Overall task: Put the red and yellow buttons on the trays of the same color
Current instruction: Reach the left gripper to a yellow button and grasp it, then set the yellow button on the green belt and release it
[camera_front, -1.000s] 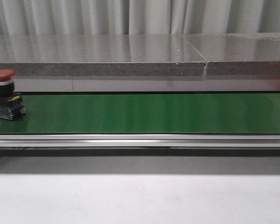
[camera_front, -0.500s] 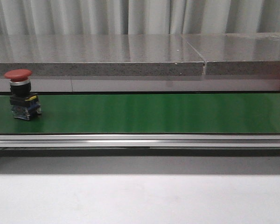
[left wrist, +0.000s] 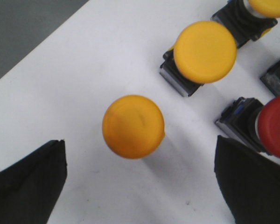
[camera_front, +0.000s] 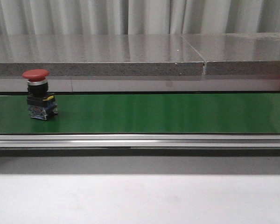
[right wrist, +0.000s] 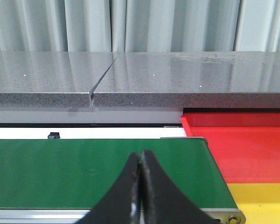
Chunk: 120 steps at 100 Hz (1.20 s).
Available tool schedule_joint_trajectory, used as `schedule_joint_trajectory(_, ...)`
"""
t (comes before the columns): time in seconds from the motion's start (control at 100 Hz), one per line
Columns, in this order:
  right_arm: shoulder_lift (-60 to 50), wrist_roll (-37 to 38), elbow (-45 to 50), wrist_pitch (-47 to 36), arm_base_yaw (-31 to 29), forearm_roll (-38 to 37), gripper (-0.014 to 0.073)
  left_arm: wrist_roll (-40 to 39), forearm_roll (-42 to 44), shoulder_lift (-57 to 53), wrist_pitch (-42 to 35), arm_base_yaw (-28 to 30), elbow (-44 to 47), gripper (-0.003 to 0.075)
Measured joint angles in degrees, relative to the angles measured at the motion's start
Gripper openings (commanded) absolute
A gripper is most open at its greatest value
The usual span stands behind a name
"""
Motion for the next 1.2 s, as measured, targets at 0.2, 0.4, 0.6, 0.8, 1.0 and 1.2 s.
schedule_joint_trajectory(0.2, 0.0, 0.0, 0.0, 0.0, 0.0, 0.0, -0.0066, 0.0, 0.0, 3.3, -0.7, 0.0, -2.1, 0.0629)
schedule_joint_trajectory(0.4, 0.0, 0.0, 0.0, 0.0, 0.0, 0.0, -0.0066, 0.0, 0.0, 5.6, -2.7, 0.0, -2.4, 0.0629)
schedule_joint_trajectory(0.6, 0.0, 0.0, 0.0, 0.0, 0.0, 0.0, -0.0066, -0.1, 0.0, 8.5, -4.1, 0.0, -2.4, 0.0629)
schedule_joint_trajectory(0.8, 0.0, 0.0, 0.0, 0.0, 0.0, 0.0, -0.0066, -0.4, 0.0, 10.2, -5.1, 0.0, -2.4, 0.0627)
schedule_joint_trajectory(1.0, 0.0, 0.0, 0.0, 0.0, 0.0, 0.0, -0.0066, -0.4, 0.0, 10.3, -5.3, 0.0, -2.4, 0.0447)
schedule_joint_trajectory(1.2, 0.0, 0.0, 0.0, 0.0, 0.0, 0.0, -0.0066, -0.5, 0.1, 10.3, -5.4, 0.0, -2.5, 0.0109)
